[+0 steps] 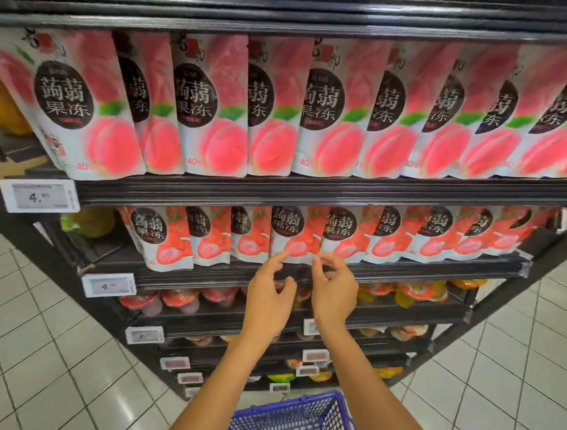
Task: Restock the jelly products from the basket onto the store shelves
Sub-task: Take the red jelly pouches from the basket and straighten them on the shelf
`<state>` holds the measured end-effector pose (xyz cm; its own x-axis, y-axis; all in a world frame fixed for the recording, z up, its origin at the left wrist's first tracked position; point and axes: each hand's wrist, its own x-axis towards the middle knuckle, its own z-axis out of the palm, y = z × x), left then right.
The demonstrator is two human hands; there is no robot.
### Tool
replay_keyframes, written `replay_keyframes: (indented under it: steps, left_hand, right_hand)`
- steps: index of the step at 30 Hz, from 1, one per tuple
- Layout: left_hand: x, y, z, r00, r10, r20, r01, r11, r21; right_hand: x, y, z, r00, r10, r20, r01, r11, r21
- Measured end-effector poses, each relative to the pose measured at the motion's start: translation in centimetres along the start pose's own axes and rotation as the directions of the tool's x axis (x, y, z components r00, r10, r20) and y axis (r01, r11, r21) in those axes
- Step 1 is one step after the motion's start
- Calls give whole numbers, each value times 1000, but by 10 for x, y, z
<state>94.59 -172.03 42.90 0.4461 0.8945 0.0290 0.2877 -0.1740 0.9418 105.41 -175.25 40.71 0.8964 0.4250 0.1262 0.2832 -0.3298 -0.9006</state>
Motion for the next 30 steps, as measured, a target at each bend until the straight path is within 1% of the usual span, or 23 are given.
replay_keyframes:
  steps: [4,8,12,16,19,21,24,30]
  left_hand:
    - [-4,4,0,998,43,39,-43,999,-4]
    - [-2,4,-3,994,70,82,-67,997,-33]
    - [-2,2,-1,991,73,111,-68,997,-45]
    - [-4,11,10,988,66,142,-57,996,-69]
    - [-3,18,25,984,73,166,-57,993,-99]
    - [-2,19,37,987,57,150,-39,992,-118]
    - [-1,19,53,996,3,84,8,991,-134]
    - [-3,22,76,1000,-9,-1,8,990,-140]
  right_hand:
    - [-2,-2,-2,999,-38,7,38,999,-3]
    - [-4,0,-7,998,-51,44,51,998,-20]
    - [-8,6,-23,997,-71,-25,71,997,22]
    - [0,14,-46,996,-3,-90,12,996,93]
    - [13,17,-56,996,2,-93,8,994,112]
    - [22,19,-59,998,-8,-60,15,993,117]
    - [30,24,-57,1000,-18,0,18,991,134]
    - [40,37,-53,1000,-13,4,12,986,165]
